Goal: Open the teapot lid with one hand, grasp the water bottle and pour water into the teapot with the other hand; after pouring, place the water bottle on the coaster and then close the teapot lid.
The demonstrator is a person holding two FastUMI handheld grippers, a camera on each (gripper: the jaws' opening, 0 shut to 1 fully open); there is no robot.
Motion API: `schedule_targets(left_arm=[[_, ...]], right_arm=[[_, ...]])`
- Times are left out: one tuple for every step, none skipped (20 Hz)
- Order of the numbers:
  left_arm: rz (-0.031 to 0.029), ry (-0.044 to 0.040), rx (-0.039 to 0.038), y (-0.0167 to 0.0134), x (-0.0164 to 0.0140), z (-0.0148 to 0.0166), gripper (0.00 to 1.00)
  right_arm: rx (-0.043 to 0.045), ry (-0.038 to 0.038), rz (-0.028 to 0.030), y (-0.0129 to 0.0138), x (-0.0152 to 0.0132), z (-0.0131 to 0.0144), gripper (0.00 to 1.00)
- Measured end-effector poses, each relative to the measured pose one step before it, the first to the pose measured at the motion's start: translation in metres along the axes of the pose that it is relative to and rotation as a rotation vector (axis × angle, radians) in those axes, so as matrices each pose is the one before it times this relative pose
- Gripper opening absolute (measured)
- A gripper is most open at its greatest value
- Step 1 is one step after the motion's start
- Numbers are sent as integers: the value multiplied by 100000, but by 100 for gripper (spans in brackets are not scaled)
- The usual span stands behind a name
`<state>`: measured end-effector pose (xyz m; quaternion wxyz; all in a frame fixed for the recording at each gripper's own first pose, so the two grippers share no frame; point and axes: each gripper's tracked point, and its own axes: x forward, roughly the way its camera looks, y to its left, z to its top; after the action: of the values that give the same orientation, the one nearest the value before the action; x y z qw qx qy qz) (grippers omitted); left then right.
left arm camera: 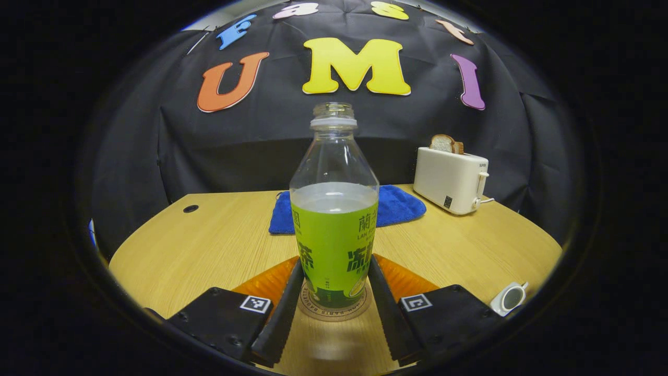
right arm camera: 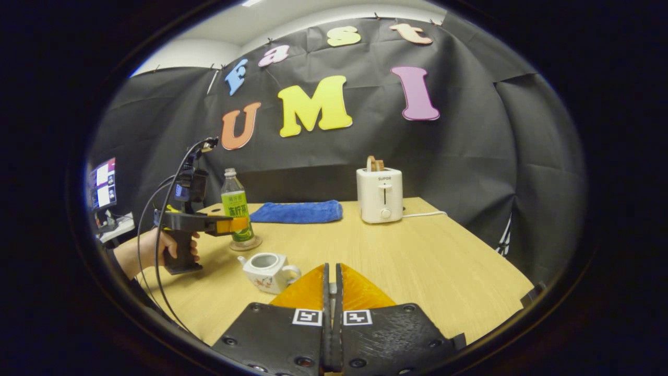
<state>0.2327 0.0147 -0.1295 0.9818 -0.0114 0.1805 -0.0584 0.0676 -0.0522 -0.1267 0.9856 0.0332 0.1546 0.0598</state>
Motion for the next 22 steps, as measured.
schedule_targets(left_arm=[[66,106,134,-83,72,-12,74],[190,282,424,59,-3,-31,77],[8,944,319,-13,-63,-198,78],[-238,14,-638,-53,-79,-160,79],[-563,-471,-863,-138,-60,51,87],[-230,106,-469,-114,-287,198,93],[355,487,237,72,-248,-88,100],[603,303,432,84,-249,-62,100],[196,6,446,146,-457,9,100],[558,-196,501,106,-694,-21,100],[835,-449,23,316,-606,-36,100],[-888,-108,-602,5,-658,-154,100],[584,8,-1340,220,-812,-130,100],[246,264,-1320,482,-1000,-57,100],[465,-491,-986,363,-1012,70,100],[922,-1363,-286,333,-1113,419,100],[1156,-2134,449,472,-1168,611,100],[1221,-2367,859,490,-1191,685,100],[1505,-2287,1358,432,-1239,581,100],[1919,-2288,1162,562,-1217,548,100],[1426,-2324,709,424,-1141,539,100],[1144,-2485,5,348,-1080,486,100]], right_arm=[[122,-32,-182,-88,28,-28,0],[59,-21,-36,-15,-60,23,0],[-39,48,-99,30,-29,-62,0],[-71,-47,3,40,-15,39,0],[-66,-132,-47,23,-120,-2,0],[-8,-137,-59,29,-59,79,0],[-3,-95,37,64,-66,0,0],[-100,-217,-13,90,-109,105,0],[-154,-413,140,147,-74,112,0],[-331,-346,148,190,-129,196,0],[-441,-370,357,242,-58,155,0],[-492,-447,472,313,-81,238,0],[-637,-590,512,369,-59,247,0],[-763,-716,526,384,-54,385,0],[-796,-722,705,479,-61,339,0],[-980,-733,983,509,85,443,0],[-868,-856,696,482,143,454,0],[-695,-677,998,552,230,451,0],[-414,-267,1338,619,337,253,0],[-591,-81,1413,651,402,256,0],[-683,-93,1007,522,352,212,0],[-527,96,1254,544,466,296,0]])
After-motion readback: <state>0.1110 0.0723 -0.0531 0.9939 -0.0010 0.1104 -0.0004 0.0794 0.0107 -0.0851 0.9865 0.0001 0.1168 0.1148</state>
